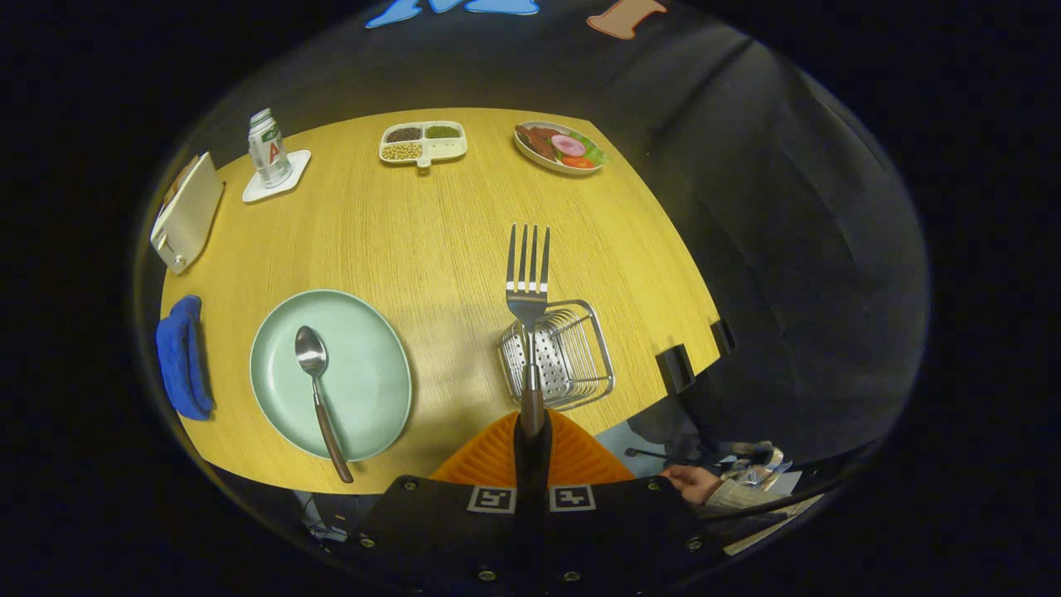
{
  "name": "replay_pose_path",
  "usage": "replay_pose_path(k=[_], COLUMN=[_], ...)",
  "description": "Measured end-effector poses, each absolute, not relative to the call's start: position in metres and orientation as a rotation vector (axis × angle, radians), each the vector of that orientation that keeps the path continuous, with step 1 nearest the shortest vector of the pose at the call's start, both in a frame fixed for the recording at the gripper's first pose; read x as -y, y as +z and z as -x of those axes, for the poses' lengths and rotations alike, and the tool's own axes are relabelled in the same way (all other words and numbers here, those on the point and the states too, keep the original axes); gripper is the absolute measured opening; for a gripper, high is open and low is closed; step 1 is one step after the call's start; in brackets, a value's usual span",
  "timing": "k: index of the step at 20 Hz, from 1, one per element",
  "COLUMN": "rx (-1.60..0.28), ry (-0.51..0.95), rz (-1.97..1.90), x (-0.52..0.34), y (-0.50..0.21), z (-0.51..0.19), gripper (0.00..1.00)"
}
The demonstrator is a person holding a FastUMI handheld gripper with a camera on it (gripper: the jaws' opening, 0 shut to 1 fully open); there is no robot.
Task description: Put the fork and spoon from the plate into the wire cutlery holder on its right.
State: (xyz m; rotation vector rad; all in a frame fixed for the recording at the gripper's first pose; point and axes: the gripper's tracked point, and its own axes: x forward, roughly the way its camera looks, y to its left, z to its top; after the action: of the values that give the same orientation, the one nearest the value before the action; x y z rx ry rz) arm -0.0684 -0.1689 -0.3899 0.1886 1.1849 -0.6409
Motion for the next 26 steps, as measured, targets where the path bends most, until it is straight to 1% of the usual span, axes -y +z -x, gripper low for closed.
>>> replay_pose_path(k=[6,12,18,19,20,24,25,26], rx=[-1.257,-1.310,-1.321,-1.325,-1.320,-1.296,-1.289,-1.280], ry=[-0.685,-0.641,-0.637,-0.638,-0.637,-0.642,-0.642,-0.639], rz=[-0.280,-0.409,-0.408,-0.406,-0.404,-0.382,-0.374,-0.372], x=[0.173,0.162,0.167,0.168,0.169,0.175,0.177,0.178], y=[-0.406,-0.420,-0.419,-0.419,-0.418,-0.413,-0.411,-0.408], z=[0.095,0.099,0.096,0.096,0.094,0.086,0.085,0.082], gripper=[0.01,0.01,0.01,0.04,0.04,0.11,0.14,0.14])
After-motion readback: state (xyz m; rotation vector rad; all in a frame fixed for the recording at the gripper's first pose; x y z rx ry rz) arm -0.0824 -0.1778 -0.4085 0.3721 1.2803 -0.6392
